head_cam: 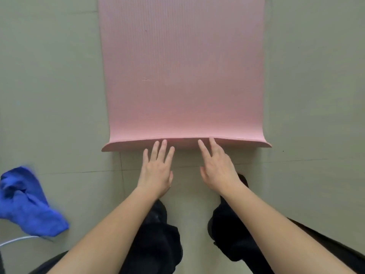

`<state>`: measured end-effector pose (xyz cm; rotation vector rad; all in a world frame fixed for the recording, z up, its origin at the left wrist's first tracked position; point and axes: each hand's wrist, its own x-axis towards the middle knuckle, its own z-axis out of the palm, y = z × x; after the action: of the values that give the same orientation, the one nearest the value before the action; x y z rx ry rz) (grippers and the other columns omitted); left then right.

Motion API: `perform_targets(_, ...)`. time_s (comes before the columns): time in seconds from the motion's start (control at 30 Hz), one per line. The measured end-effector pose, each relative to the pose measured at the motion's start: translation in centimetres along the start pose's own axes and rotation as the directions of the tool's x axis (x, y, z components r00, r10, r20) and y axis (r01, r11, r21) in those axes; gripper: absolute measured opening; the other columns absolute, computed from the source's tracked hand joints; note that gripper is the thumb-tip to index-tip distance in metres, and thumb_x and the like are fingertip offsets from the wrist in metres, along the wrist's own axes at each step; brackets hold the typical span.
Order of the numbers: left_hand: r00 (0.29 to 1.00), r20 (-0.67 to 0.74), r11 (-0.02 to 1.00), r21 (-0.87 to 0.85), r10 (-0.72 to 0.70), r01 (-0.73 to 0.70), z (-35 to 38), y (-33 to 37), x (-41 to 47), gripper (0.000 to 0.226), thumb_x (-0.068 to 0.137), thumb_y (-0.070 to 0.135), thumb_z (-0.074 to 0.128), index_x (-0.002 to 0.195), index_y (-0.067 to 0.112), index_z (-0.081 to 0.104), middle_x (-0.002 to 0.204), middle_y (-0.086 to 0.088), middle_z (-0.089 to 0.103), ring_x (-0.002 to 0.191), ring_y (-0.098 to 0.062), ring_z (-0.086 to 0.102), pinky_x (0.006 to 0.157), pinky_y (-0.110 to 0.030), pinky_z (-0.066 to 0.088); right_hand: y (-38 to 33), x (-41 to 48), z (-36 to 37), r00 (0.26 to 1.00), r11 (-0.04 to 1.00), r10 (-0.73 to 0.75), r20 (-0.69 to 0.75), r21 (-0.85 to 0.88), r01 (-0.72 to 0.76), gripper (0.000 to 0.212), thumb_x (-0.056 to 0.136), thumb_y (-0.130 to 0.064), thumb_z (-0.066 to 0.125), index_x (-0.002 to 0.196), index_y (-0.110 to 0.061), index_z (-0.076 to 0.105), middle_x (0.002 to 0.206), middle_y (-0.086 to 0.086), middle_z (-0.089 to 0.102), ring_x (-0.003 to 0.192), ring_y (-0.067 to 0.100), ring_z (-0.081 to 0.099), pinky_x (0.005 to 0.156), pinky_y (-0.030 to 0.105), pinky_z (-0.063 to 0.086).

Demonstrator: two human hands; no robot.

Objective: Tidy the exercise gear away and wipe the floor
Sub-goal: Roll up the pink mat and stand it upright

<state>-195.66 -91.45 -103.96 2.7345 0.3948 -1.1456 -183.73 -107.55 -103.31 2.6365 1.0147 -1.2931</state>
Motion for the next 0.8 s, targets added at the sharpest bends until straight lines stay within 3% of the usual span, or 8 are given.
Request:
perform_targets(0.07,0.999,-0.053,0.999,0.046,0.013,-0.01,2.0,-0.7,3.0,0.088,0.094,0.057,0.041,0.155,0.02,-0.011,0.16,-0.015,-0.021,0.148,-0.035,-0.017,0.118,-0.06,0.003,1.1,3.1,2.0,0.999,0.999,-0.034,-0.029,-0.011,0.034,0.093,0.094,-0.044,0.054,0.156,-0.022,-0.011,0.162,0.018,-0.014,0.15,0.037,0.0,0.121,0.046,0.015)
perform_targets(0.17,0.98,-0.198,0.998,0.059,-0.012,0.024,3.4,-1.8,7.4,0.099,0.084,0.07,0.045,0.156,0.019,-0.002,0.163,-0.016,-0.007,0.15,-0.036,-0.008,0.114,-0.063,-0.004,2.5,7.5,2.9,0.986,0.987,-0.11,-0.125,-0.131,0.093,0.109,0.082,-0.059,0.064,0.157,-0.02,-0.005,0.163,0.019,-0.008,0.15,0.039,-0.005,0.12,0.05,0.004)
perform_targets(0.3,0.96,-0.279,0.997,0.059,-0.031,0.049,2.3,-3.2,12.6,0.1,0.078,0.073,0.052,0.152,0.017,0.017,0.155,-0.014,0.03,0.147,-0.033,0.02,0.116,-0.06,0.003,3.7,12.4,1.2,0.964,0.964,-0.158,-0.216,-0.245,0.103,0.126,0.064,-0.072,0.07,0.156,-0.02,0.002,0.157,0.014,0.023,0.145,0.035,0.018,0.119,0.051,0.004)
perform_targets(0.37,0.959,-0.281,0.999,0.027,-0.028,0.037,1.1,-3.6,14.4,0.098,0.073,0.073,0.059,0.147,0.017,0.031,0.138,-0.011,0.048,0.131,-0.03,0.042,0.112,-0.054,0.022,4.0,14.6,-0.3,0.963,0.952,-0.171,-0.21,-0.288,0.107,0.128,0.059,-0.072,0.073,0.156,-0.02,0.008,0.141,0.009,0.041,0.131,0.031,0.037,0.116,0.048,0.017)
perform_targets(0.43,0.963,-0.268,1.0,0.019,-0.001,0.006,0.0,-3.9,15.5,0.091,0.068,0.074,0.063,0.138,0.021,0.041,0.121,-0.006,0.056,0.11,-0.028,0.055,0.095,-0.045,0.038,3.8,16.5,-1.9,0.976,0.947,-0.168,-0.138,-0.298,0.121,0.116,0.061,-0.068,0.075,0.152,-0.021,0.021,0.129,0.006,0.047,0.12,0.028,0.046,0.104,0.042,0.036)
perform_targets(0.57,0.986,-0.164,0.992,-0.113,0.038,-0.057,-1.8,-5.1,16.5,0.061,0.067,0.071,0.063,0.111,0.03,0.051,0.104,0.004,0.064,0.096,-0.024,0.061,0.074,-0.034,0.041,3.6,18.4,-4.1,0.985,0.957,-0.169,0.045,-0.231,0.175,0.079,0.064,-0.063,0.077,0.126,-0.022,0.051,0.117,0.005,0.057,0.11,0.027,0.057,0.085,0.036,0.048)
perform_targets(0.67,0.993,-0.089,0.985,-0.153,0.073,-0.085,-2.9,-5.5,16.5,0.056,0.064,0.07,0.066,0.1,0.029,0.053,0.097,0.003,0.068,0.09,-0.025,0.062,0.067,-0.032,0.044,3.9,17.4,-4.3,0.987,0.979,-0.151,0.055,-0.131,0.157,0.088,0.066,-0.06,0.076,0.139,-0.025,0.042,0.127,0.004,0.058,0.116,0.026,0.057,0.091,0.036,0.049)
perform_targets(0.8,0.993,0.072,0.97,-0.232,0.093,-0.074,-3.9,-5.8,16.9,0.066,0.058,0.073,0.073,0.1,0.027,0.053,0.097,0.003,0.065,0.089,-0.024,0.059,0.069,-0.033,0.048,4.6,14.4,-2.8,0.953,0.963,-0.228,-0.199,-0.19,0.191,0.098,0.073,-0.062,0.067,0.151,-0.025,0.022,0.136,0.006,0.047,0.123,0.027,0.05,0.102,0.04,0.039)
